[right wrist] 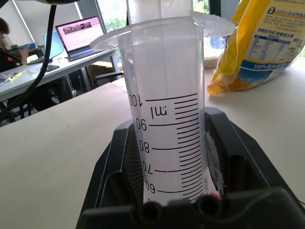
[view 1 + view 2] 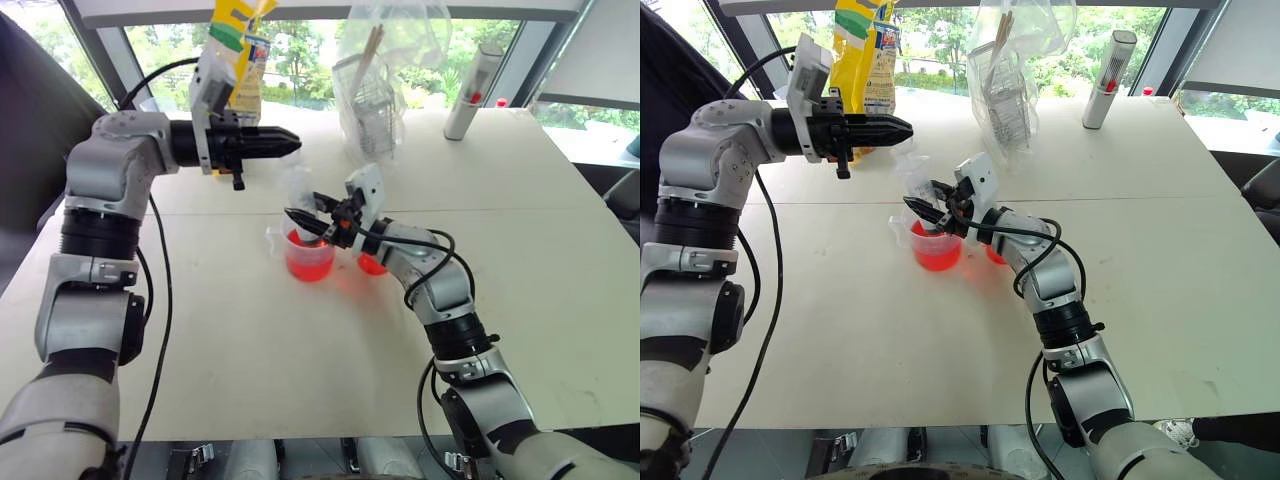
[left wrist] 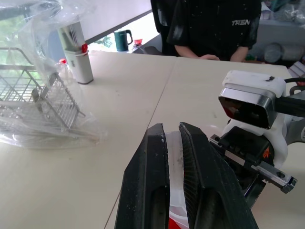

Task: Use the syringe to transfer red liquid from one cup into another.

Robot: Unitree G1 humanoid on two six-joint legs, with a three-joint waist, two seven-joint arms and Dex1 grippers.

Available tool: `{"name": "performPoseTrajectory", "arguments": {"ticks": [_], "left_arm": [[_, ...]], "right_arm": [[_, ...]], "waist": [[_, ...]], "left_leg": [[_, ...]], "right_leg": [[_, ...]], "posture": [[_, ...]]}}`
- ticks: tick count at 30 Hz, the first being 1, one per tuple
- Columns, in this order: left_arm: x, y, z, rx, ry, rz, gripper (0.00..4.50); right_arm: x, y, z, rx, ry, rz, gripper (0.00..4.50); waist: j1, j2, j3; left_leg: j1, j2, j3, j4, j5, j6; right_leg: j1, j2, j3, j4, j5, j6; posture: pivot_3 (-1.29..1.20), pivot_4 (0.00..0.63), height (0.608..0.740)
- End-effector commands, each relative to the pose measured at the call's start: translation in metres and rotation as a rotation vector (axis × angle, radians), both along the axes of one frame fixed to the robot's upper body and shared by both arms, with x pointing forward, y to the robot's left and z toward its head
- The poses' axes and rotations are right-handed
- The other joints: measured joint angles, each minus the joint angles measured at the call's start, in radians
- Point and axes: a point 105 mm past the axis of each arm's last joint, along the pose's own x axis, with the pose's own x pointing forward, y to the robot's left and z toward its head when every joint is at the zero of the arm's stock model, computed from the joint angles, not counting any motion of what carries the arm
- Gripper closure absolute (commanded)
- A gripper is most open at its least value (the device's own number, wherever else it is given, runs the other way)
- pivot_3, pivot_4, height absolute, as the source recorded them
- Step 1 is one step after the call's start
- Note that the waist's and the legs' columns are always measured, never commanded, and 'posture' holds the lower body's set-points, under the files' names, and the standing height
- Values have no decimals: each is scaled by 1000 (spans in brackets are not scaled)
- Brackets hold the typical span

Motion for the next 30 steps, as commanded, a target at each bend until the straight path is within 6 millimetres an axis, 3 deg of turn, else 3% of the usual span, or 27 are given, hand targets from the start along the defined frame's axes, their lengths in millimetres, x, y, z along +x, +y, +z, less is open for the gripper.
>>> {"name": "performPoseTrajectory", "arguments": {"ticks": [1,30], "left_arm": [[1,19,48,-21,-190,114,4463],[1,15,49,-29,-196,105,4463]], "right_arm": [[-18,18,-17,-58,31,115,3112],[-19,17,-15,-61,22,116,3112]], "waist": [[0,0,0],[0,0,0]], "left_leg": [[0,0,0,0,0,0],[0,0,0,0,0,0]], "right_leg": [[0,0,0,0,0,0],[0,0,0,0,0,0]], "posture": [[0,150,739],[0,150,739]]}}
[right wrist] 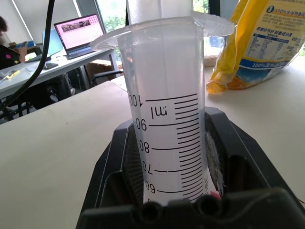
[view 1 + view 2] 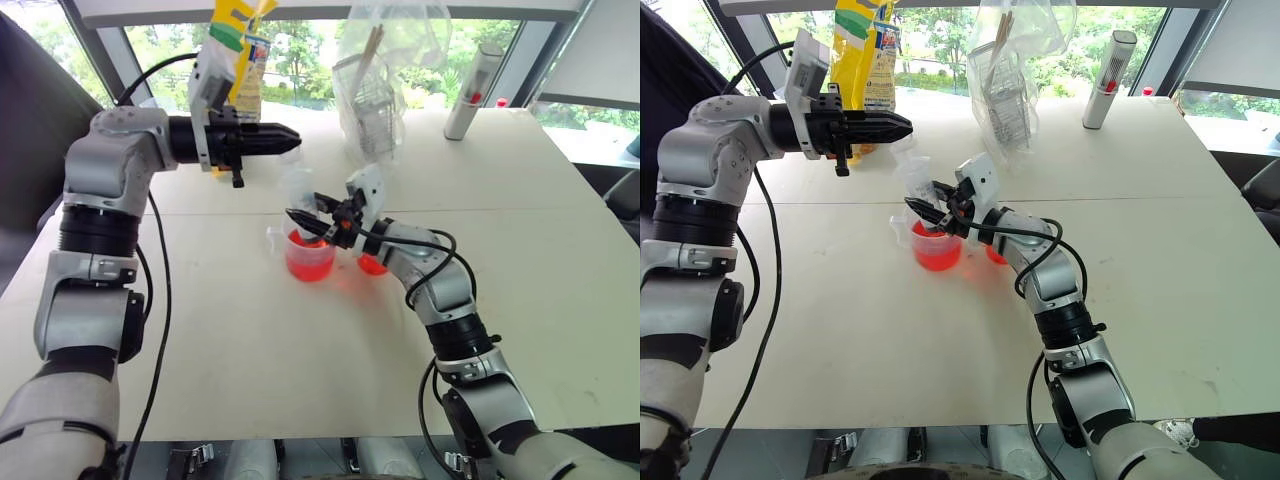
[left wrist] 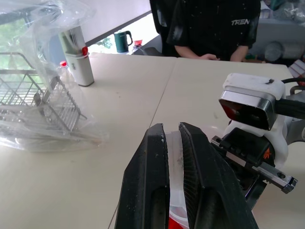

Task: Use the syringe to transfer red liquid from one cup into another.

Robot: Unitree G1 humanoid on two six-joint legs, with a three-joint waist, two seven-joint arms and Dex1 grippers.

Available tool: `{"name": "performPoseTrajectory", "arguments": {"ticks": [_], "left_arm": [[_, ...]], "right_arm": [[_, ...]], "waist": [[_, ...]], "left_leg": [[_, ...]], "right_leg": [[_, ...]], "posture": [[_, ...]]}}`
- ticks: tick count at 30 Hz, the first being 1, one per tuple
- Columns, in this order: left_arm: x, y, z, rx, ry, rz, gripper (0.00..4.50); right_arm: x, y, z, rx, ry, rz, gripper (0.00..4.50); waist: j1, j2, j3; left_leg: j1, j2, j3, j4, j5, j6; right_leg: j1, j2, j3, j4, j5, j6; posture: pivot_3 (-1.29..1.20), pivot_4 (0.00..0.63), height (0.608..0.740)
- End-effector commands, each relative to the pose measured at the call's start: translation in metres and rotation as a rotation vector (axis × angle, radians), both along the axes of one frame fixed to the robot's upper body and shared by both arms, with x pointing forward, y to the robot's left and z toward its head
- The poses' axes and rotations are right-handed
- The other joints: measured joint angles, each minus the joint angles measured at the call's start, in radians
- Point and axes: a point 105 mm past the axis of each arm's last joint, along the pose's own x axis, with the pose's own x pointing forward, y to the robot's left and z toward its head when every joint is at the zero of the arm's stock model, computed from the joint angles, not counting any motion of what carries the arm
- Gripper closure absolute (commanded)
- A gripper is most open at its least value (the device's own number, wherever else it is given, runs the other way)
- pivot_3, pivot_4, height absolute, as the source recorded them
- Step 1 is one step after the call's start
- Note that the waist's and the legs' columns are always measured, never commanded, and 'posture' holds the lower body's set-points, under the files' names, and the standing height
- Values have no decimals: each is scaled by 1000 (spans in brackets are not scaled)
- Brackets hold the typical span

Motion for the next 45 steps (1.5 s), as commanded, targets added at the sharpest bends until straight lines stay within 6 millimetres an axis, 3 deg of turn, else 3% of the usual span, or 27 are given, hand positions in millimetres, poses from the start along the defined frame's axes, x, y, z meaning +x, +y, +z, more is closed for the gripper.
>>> {"name": "performPoseTrajectory", "arguments": {"ticks": [1,8,12,14,18,28,37,42,45], "left_arm": [[2,15,46,-36,-183,108,4463],[1,13,44,-34,-179,98,4463],[0,13,40,-31,-166,93,3018],[-1,13,38,-29,-162,87,1865],[-1,13,35,-22,-167,91,34],[-2,24,43,-76,-162,125,34],[-2,55,59,-169,-154,228,34],[-3,64,43,-130,-131,259,34],[-2,61,26,-81,-117,262,34]], "right_arm": [[-18,18,-14,-55,23,118,3112],[-18,19,-13,-54,20,120,3112],[-19,19,-11,-58,8,124,3112],[-20,18,-9,-59,-6,128,3112],[-21,16,1,-41,-36,122,3112],[-15,13,21,2,-74,85,3112],[-9,4,36,36,-89,33,3112],[-5,-7,54,69,-110,-14,3112],[-8,-19,76,107,-118,-50,3112]], "waist": [[0,0,0],[0,0,0],[-1,0,0],[-1,0,0],[-1,0,0],[-1,0,0],[0,0,0],[0,0,0],[1,0,0]], "left_leg": [[0,0,0,0,0,0],[0,0,0,0,0,0],[0,0,0,0,0,0],[0,0,0,0,0,0],[0,0,0,0,0,0],[0,0,0,0,0,0],[0,0,0,0,0,0],[0,0,0,0,0,0],[-1,0,0,0,0,0]], "right_leg": [[0,0,0,0,0,0],[0,0,0,0,0,0],[0,0,0,0,0,0],[0,0,0,0,0,0],[0,0,0,0,0,0],[0,0,0,0,0,0],[0,0,0,0,0,0],[-1,0,0,0,0,0],[-1,-1,0,0,0,0]], "posture": [[0,150,739],[0,150,739],[0,150,739],[0,150,739],[0,150,739],[0,150,739],[0,150,739],[0,150,739],[0,150,739]]}}
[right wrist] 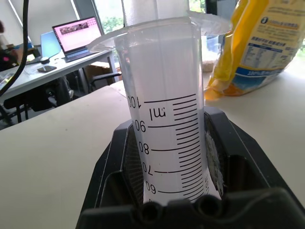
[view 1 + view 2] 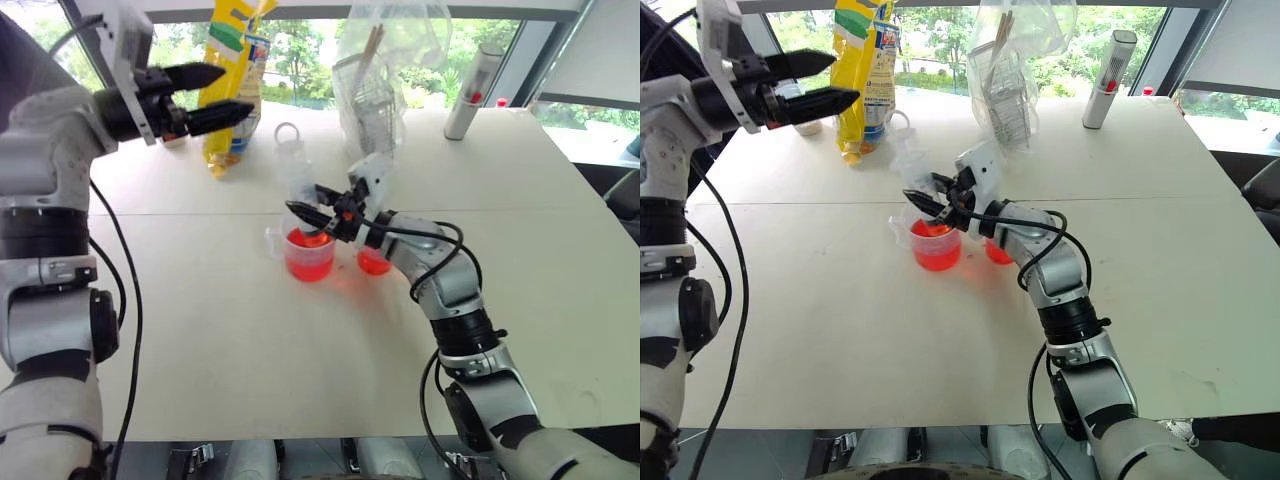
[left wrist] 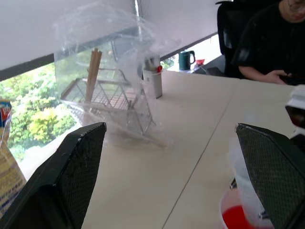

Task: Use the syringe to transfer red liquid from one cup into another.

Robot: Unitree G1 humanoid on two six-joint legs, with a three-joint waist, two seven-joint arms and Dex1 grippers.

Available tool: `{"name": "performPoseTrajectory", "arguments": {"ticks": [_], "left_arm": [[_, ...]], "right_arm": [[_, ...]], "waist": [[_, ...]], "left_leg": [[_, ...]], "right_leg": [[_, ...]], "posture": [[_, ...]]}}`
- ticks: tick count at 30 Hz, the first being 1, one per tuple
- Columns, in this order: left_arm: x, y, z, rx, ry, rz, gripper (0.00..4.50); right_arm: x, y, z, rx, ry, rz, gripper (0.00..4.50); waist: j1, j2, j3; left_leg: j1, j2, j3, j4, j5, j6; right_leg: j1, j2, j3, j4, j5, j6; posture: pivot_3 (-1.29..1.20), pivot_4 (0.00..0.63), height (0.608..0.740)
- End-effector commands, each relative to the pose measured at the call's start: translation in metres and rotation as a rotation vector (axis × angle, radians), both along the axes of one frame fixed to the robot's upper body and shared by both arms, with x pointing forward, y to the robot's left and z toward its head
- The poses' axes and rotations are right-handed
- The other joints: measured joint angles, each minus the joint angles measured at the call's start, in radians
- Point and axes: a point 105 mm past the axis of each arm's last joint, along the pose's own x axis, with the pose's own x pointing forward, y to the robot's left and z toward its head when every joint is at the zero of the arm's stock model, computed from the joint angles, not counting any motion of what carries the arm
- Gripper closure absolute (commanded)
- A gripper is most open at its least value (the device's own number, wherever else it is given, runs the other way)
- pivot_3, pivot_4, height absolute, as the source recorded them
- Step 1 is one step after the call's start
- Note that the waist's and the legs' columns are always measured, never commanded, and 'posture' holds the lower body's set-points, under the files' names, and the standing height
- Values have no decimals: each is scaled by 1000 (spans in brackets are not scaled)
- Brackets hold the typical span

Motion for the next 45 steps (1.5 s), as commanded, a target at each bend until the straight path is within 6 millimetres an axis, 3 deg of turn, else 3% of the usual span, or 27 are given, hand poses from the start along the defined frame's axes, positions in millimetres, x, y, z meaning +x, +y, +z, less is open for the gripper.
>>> {"name": "performPoseTrajectory", "arguments": {"ticks": [1,7,11,16,21,25,29,37,45], "left_arm": [[-5,-4,-2,54,-46,-7,34],[1,-23,-25,71,-8,-61,34],[5,-37,-26,62,-4,-105,34],[10,-56,-19,42,-20,-171,34],[13,-69,-9,50,-48,-224,34],[12,-80,3,38,-67,-276,34],[7,-103,21,-10,-86,-375,34],[-7,-131,45,-84,-78,-546,34],[-6,-146,31,-31,-17,-599,34]], "right_arm": [[-11,-11,56,90,-108,-18,3112],[-27,-42,105,205,-147,-101,3112],[-30,-64,116,226,-163,-187,3112],[-31,-87,91,201,-153,-288,3112],[-25,-89,60,189,-158,-343,3112],[-22,-87,51,162,-192,-363,3112],[-21,-83,37,122,-210,-364,3112],[-17,-77,25,78,-227,-365,3112],[-15,-76,25,75,-237,-379,3112]], "waist": [[1,0,0],[4,0,0],[3,0,0],[1,0,0],[-4,0,0],[0,0,0],[2,0,0],[-1,0,0],[0,0,0]], "left_leg": [[0,0,0,0,0,0],[-1,0,0,0,0,0],[-1,-1,0,0,0,0],[-1,-2,0,-1,0,0],[-1,-2,0,-1,0,0],[-1,-1,-1,-1,0,0],[-2,-1,-1,-1,0,0],[-1,-1,-1,-1,0,0],[-1,-1,-1,-1,0,0]], "right_leg": [[0,-1,0,0,0,0],[0,-3,-2,0,0,0],[0,-3,-1,0,0,0],[0,-2,-2,-1,0,0],[0,1,0,-2,0,0],[0,2,-1,-1,0,0],[0,2,-1,-2,0,0],[0,3,0,-2,0,0],[0,3,0,-2,0,0]], "posture": [[0,150,739],[0,150,739],[0,150,739],[0,150,739],[0,150,739],[0,150,739],[0,150,739],[0,150,739],[0,150,739]]}}
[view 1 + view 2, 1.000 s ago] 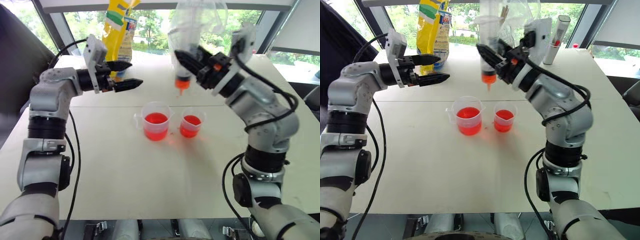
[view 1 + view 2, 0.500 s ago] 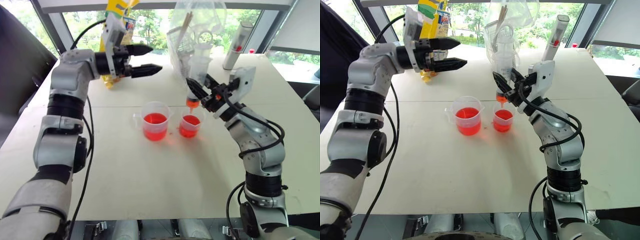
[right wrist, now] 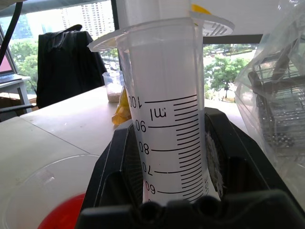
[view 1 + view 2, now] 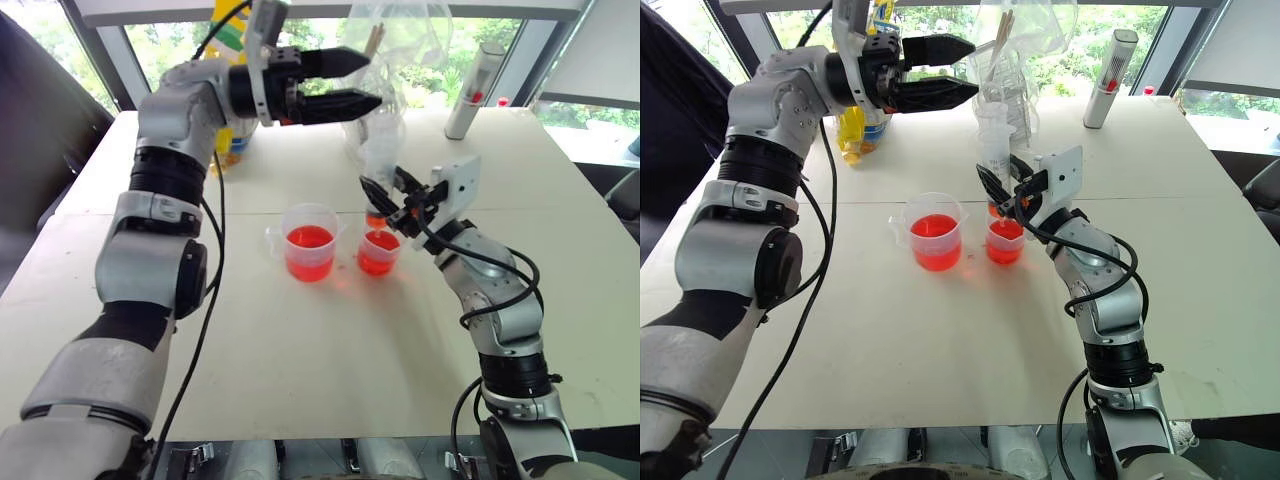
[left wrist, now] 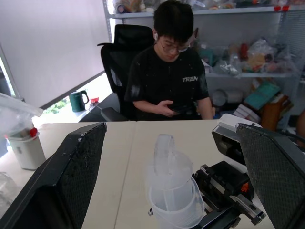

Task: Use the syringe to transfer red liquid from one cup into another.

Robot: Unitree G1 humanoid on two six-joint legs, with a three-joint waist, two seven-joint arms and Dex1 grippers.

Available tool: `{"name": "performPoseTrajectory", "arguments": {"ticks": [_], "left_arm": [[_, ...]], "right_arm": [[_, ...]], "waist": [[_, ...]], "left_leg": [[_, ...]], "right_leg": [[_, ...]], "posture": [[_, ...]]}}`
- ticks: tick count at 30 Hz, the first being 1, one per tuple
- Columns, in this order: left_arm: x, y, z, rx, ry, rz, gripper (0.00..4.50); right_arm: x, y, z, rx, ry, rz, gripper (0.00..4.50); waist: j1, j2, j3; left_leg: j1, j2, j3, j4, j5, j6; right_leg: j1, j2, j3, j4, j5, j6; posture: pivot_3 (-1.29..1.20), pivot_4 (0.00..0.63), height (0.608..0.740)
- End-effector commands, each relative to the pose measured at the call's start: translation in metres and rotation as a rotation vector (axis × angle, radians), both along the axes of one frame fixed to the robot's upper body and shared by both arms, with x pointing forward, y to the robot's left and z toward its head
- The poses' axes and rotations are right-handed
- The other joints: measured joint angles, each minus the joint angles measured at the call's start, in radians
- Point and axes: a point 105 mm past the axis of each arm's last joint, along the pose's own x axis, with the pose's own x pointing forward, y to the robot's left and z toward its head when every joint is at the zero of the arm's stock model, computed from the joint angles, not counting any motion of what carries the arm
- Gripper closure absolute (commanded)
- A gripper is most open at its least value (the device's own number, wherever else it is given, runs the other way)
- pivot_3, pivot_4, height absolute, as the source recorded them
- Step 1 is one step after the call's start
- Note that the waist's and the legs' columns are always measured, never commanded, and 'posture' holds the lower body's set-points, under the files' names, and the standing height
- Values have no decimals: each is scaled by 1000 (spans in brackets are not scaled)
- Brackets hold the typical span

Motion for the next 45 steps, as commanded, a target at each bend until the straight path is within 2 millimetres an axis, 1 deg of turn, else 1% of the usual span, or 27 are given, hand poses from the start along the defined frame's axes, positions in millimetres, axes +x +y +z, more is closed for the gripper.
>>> {"name": "performPoseTrajectory", "arguments": {"ticks": [1,3,6,10,11,13,14,19,25,31,36,39,42,45], "left_arm": [[-2,-8,7,32,-44,-12,34],[0,-12,2,42,-39,-8,34],[1,-19,0,42,-29,-15,855],[3,-23,-2,39,-23,-7,2880],[3,-23,-1,34,-20,-8,3302],[3,-24,0,25,-16,-10,4389],[3,-24,1,21,-15,-9,4460],[4,-26,0,29,-20,-3,4460],[3,-38,-17,89,-34,-26,4460],[2,-48,-30,119,-33,-39,4460],[2,-50,-44,160,-33,-49,4460],[3,-51,-50,172,-27,-48,4460],[3,-52,-53,178,-24,-50,4460],[2,-54,-56,182,-18,-64,4460]], "right_arm": [[-4,1,17,15,-72,-1,3112],[-4,0,19,15,-77,-4,3112],[-4,0,21,12,-83,-6,3112],[-5,-2,23,10,-89,-13,3112],[-5,-2,23,9,-89,-15,3112],[-5,-2,23,7,-89,-17,3112],[-5,-3,22,6,-88,-18,3112],[-7,-5,21,0,-83,-22,3112],[-10,-10,27,-11,-95,-38,3112],[-17,-15,37,-4,-101,-49,3112],[-25,-12,47,4,-101,-36,3112],[-31,-7,54,17,-97,-4,3112],[-36,-3,58,9,-98,21,3112],[-37,-4,62,18,-97,22,3112]], "waist": [[1,0,0],[1,0,0],[2,0,0],[0,0,0],[0,0,0],[0,0,0],[1,0,0],[1,0,0],[2,0,0],[1,0,0],[1,0,0],[1,0,0],[2,0,0],[2,0,0]], "left_leg": [[0,0,0,0,0,0],[0,0,0,0,0,0],[0,0,0,0,0,0],[0,0,0,0,0,0],[0,0,0,0,0,0],[0,0,0,0,0,0],[0,0,0,0,0,0],[0,0,0,0,0,0],[0,0,0,0,0,0],[0,0,0,0,0,0],[0,0,0,0,0,0],[0,0,0,0,0,0],[0,0,0,0,0,0],[0,0,0,0,0,0]], "right_leg": [[0,0,0,0,0,0],[0,0,0,0,0,0],[0,0,0,0,0,0],[0,0,0,0,0,0],[0,0,0,0,0,0],[0,0,0,0,0,0],[0,0,0,0,0,0],[0,0,0,0,0,0],[0,0,0,0,0,0],[0,0,0,0,0,0],[0,0,0,0,0,0],[0,0,0,0,0,0],[0,0,0,0,0,0],[0,0,0,0,0,0]], "posture": [[0,150,739],[0,150,739],[0,150,739],[0,150,739],[0,150,739],[0,150,739],[0,150,739],[0,150,739],[0,150,739],[0,150,739],[0,150,739],[0,150,739],[0,150,739],[0,150,739]]}}
